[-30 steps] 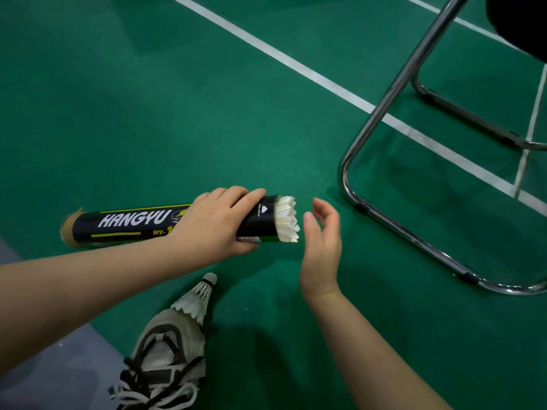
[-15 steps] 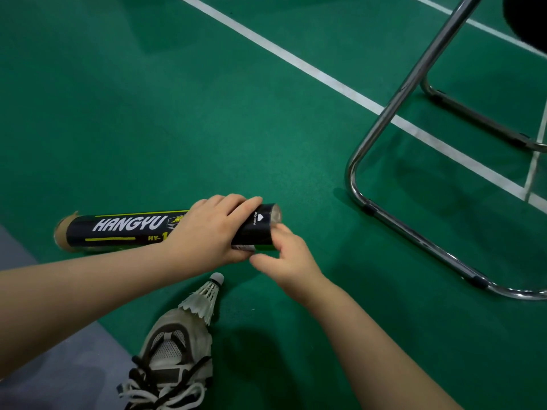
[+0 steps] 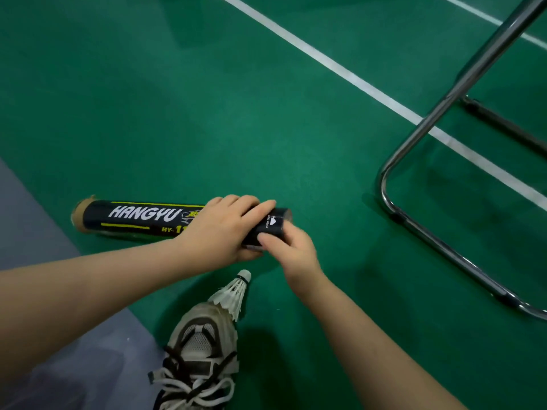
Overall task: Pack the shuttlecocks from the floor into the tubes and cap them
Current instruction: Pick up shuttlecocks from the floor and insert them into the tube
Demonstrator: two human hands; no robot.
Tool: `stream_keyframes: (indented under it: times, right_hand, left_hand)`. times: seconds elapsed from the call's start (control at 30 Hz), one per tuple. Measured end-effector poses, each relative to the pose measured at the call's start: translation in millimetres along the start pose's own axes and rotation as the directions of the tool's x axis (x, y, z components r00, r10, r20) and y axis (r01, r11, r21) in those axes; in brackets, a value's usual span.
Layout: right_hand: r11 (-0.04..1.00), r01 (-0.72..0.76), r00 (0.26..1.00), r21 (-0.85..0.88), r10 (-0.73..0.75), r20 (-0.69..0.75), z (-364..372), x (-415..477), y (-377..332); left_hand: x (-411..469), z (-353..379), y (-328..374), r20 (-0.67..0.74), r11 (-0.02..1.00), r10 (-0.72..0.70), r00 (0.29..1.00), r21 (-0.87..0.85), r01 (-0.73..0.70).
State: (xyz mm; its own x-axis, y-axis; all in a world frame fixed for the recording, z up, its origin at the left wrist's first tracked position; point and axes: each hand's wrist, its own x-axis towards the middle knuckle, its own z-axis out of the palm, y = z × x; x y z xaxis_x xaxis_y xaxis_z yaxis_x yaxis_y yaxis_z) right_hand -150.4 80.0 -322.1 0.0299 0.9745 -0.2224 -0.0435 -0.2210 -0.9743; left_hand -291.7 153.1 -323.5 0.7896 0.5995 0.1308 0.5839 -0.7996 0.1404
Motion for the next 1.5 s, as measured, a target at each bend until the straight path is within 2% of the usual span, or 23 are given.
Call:
stream_keyframes:
  times: [0.07, 0.13, 0.17, 0.2, 0.23, 0.3, 0.37, 0.53, 0.67, 0.77, 0.83, 0.9, 1.0, 1.1, 1.17, 1.27, 1.37, 1.43, 1.5]
  right_hand:
    - [0.965, 0.172, 0.93, -0.2, -0.226, -0.289, 4, -4, 11]
    - [0.872, 0.184, 0.842, -0.453, -0.377, -0.385, 7, -14, 27]
    - [0.822, 0.165, 0.841, -0.545, -0.406, -0.358, 7, -19, 37]
    - [0.768, 0.14, 0.873, -0.625, -0.393, -0.288, 7, -26, 48]
    - [0.713, 0.108, 0.925, -0.693, -0.327, -0.192, 8, -34, 58]
    - [0.617, 0.064, 0.996, -0.785, -0.087, 0.013, 11, -47, 73]
    - [0.534, 0.08, 0.989, -0.842, 0.061, 0.132, 15, -54, 82]
    - [0.427, 0.11, 0.981, -0.897, 0.099, 0.167, 24, -53, 93]
    - [0.389, 0.082, 0.997, -0.917, -0.02, 0.081, 21, -45, 100]
    - [0.442, 0.057, 0.998, -0.895, -0.046, 0.04, 15, -39, 100]
    - [0.52, -0.082, 0.992, -0.85, -0.036, -0.117, 5, -33, 96]
    - [0.648, -0.256, 0.953, -0.717, 0.043, -0.301, -9, -28, 92]
    - [0.836, -0.352, 0.841, -0.421, 0.085, -0.535, -36, -20, 76]
    - [0.976, -0.215, 0.747, 0.034, 0.187, -0.638, -72, -15, 49]
    - [0.962, -0.092, 0.76, 0.258, 0.235, -0.606, -94, -18, 27]
    - [0.971, -0.061, 0.847, 0.232, 0.174, -0.503, -108, -27, 5]
    - [0.991, -0.06, 0.879, 0.122, 0.11, -0.464, -99, -31, -6]
    - [0.996, -0.075, 0.866, -0.047, 0.041, -0.498, -92, -33, -5]
    - [0.979, -0.049, 0.798, -0.199, -0.082, -0.597, -91, -38, -4]
  left_hand:
    - [3, -1, -7, -0.025, 0.998, -0.059, 0.998, -0.007, 0.059]
    - [3, -1, -13, -0.04, 0.996, -0.093, 0.995, -0.012, 0.093]
    - [1, -1, -16, -0.049, 0.994, -0.105, 0.993, -0.009, 0.105]
    - [0, -1, -18, -0.055, 0.993, -0.116, 0.992, -0.004, 0.116]
    - [-1, -1, -19, -0.058, 0.992, -0.126, 0.99, 0.0, 0.126]
    - [-2, 0, -21, -0.063, 0.99, -0.138, 0.988, 0.008, 0.139]
    - [0, 0, -20, -0.068, 0.99, -0.142, 0.988, 0.005, 0.142]
    - [2, -1, -16, -0.074, 0.992, -0.13, 0.989, -0.002, 0.13]
    - [3, 0, -13, -0.073, 0.993, -0.117, 0.99, -0.001, 0.117]
    - [3, 0, -11, -0.069, 0.994, -0.113, 0.991, 0.001, 0.113]
    - [2, -1, -9, -0.063, 0.994, -0.113, 0.992, 0.002, 0.113]
    - [2, -2, -7, -0.06, 0.993, -0.114, 0.992, 0.002, 0.114]
    - [4, -2, -2, -0.052, 0.994, -0.113, 0.992, -0.005, 0.113]
    - [10, -1, 7, -0.034, 0.995, -0.104, 0.994, -0.013, 0.103]
    - [17, 0, 15, -0.021, 0.996, -0.089, 0.996, -0.02, 0.088]
    - [27, 0, 30, -0.017, 0.998, -0.057, 0.998, -0.027, 0.057]
    - [37, -1, 50, -0.015, 0.998, -0.009, 1.0, -0.056, 0.008]
    - [42, -2, 65, -0.013, 0.997, 0.014, 1.0, -0.071, -0.015]
    - [47, -4, 76, -0.018, 0.996, 0.024, 1.0, -0.09, -0.026]
